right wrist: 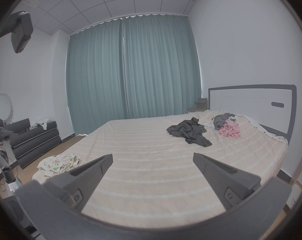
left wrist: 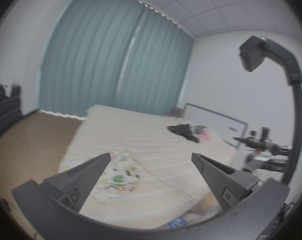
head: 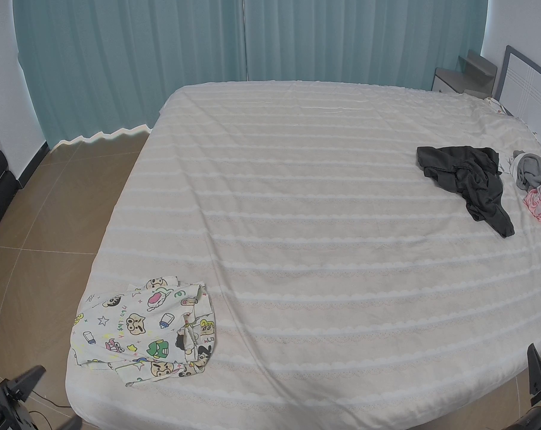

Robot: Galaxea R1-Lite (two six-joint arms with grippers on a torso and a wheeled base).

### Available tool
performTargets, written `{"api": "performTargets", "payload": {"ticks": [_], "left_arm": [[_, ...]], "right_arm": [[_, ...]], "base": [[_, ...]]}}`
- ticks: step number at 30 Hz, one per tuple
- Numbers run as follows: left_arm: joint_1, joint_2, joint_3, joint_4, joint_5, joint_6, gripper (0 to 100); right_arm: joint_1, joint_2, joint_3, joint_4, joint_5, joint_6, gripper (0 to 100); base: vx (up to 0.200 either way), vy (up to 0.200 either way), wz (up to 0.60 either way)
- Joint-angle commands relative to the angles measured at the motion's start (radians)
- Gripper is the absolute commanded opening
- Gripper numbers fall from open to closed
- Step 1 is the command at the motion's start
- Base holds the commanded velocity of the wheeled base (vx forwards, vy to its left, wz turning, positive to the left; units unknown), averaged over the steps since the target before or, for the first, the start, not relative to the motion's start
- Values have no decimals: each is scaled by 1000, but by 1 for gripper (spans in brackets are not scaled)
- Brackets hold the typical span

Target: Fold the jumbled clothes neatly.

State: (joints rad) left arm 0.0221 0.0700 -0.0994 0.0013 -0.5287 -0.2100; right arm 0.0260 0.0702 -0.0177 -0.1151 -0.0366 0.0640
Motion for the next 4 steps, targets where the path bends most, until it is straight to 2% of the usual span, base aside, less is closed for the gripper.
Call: {"api": "performTargets", "payload": {"ticks": [1,4], "left_arm": [[-21,-70,95,-9,593,147,100],[-22,-68,93,14,572,185,100]], "right_arm": [[-31,-69,16,41,75,-4,100],[-31,-69,16,45,92,14,100]], "base": [[0,0,0],[0,0,0]]}}
